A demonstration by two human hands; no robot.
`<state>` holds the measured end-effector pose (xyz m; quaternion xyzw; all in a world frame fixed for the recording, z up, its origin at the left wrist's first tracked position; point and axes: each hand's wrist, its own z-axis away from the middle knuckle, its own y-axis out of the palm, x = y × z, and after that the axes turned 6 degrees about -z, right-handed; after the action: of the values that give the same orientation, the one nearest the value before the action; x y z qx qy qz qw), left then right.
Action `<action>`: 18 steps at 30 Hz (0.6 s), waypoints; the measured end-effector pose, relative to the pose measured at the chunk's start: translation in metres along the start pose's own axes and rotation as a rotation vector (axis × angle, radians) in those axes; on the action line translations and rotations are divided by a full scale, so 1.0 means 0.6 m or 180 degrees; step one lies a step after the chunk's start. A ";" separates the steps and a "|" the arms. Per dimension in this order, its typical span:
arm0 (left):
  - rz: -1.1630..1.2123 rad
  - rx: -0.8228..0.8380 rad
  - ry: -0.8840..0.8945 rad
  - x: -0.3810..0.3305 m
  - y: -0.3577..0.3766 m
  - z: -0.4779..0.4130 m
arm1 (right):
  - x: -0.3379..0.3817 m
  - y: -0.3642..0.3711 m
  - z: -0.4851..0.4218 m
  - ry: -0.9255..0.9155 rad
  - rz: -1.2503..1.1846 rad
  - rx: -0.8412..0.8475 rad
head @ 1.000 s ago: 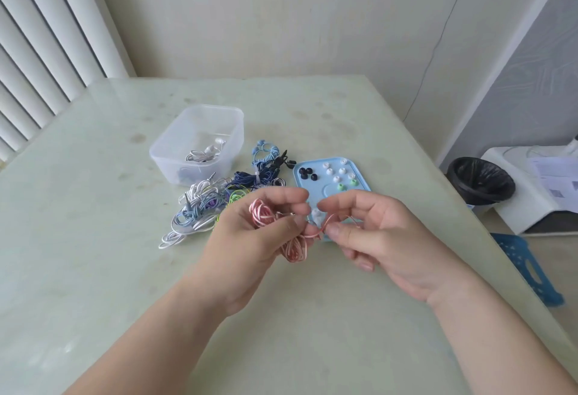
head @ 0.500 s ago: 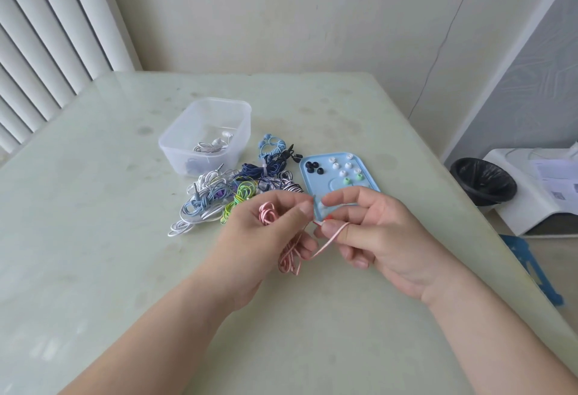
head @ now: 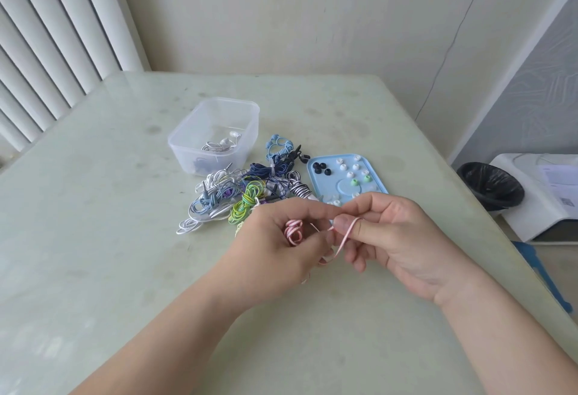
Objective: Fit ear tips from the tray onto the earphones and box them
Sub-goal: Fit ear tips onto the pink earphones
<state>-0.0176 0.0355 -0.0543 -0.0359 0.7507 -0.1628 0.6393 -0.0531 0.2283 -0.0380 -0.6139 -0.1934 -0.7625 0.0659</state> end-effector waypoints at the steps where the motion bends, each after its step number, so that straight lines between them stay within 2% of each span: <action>1: -0.0169 -0.0022 0.0041 0.003 -0.001 0.000 | -0.001 0.001 0.000 0.0017 -0.0002 0.0004; 4: -0.0444 -0.0189 -0.0009 0.006 0.003 0.000 | -0.002 0.003 -0.001 0.0049 0.0090 -0.0021; 7: -0.0094 -0.0458 -0.0240 0.003 0.008 -0.001 | -0.001 -0.005 -0.001 0.0022 0.0579 -0.0141; 9: 0.0146 -0.0670 -0.0344 -0.003 0.005 -0.004 | 0.002 -0.013 0.000 0.0031 0.0612 -0.0014; 14: 0.0574 -0.1101 -0.0418 -0.013 -0.007 -0.008 | 0.013 -0.023 0.001 0.0367 -0.0306 0.0589; 18: 0.0729 -0.1356 -0.0404 -0.013 -0.008 -0.012 | 0.013 -0.022 -0.003 0.0495 -0.0692 0.0555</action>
<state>-0.0237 0.0344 -0.0449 -0.0947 0.7255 0.0752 0.6775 -0.0611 0.2408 -0.0334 -0.5204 -0.3184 -0.7907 0.0508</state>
